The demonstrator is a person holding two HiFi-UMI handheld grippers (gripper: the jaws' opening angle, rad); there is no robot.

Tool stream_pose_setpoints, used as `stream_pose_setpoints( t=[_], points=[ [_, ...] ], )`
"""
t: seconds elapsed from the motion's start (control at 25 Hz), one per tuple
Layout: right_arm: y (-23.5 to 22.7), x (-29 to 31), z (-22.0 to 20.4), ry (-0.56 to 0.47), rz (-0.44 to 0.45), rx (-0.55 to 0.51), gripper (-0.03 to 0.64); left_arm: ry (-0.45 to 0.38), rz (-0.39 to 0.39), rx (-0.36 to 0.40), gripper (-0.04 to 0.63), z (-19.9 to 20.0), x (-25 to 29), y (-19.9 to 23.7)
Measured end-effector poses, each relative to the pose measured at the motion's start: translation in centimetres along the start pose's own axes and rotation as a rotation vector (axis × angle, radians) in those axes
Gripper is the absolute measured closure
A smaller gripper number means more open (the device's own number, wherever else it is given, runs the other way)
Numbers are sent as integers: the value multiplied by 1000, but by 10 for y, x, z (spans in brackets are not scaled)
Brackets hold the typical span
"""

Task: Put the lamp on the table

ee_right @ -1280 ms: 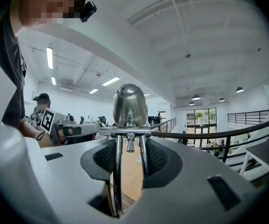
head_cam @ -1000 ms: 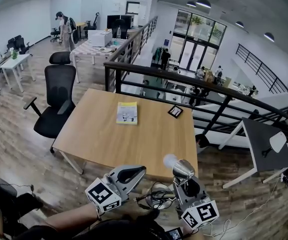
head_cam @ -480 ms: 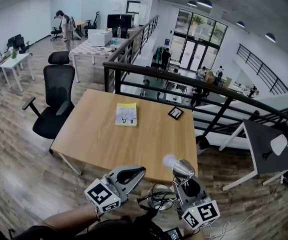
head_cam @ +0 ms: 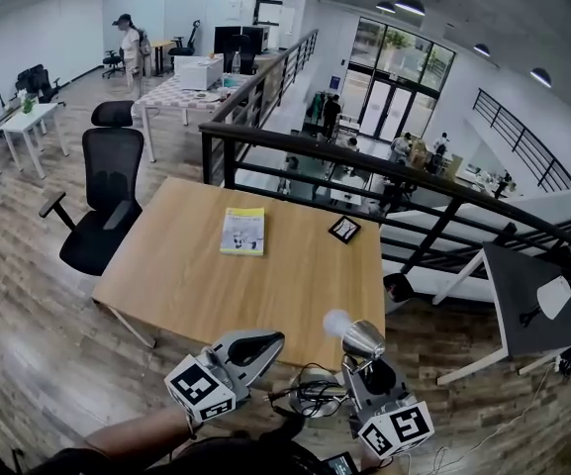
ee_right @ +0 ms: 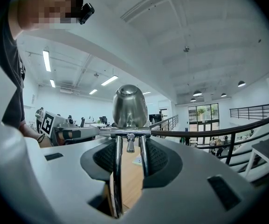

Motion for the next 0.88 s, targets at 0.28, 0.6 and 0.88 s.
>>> stream_pose_setpoints(
  t=[0.28,0.6,0.88],
  points=[
    [-45,7,-1,7,25,-3,489,2,34,-14,587,-12,42,6],
    [-108,16,-11,13,60,8,489,15,66,-14,586,-29,101,9],
    [-159,20,-7,10,95,2,489,7,77,-13,586,-36,156,5]
  ],
)
Point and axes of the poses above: the fingertips, and each gripper's own axes: x forward along the fingers, y to its left, z out of its top, the point moved 10 cm from there along -x, backward along the fingers, and after that the axes turned 7 degrees about z, right-handed, at the moved point
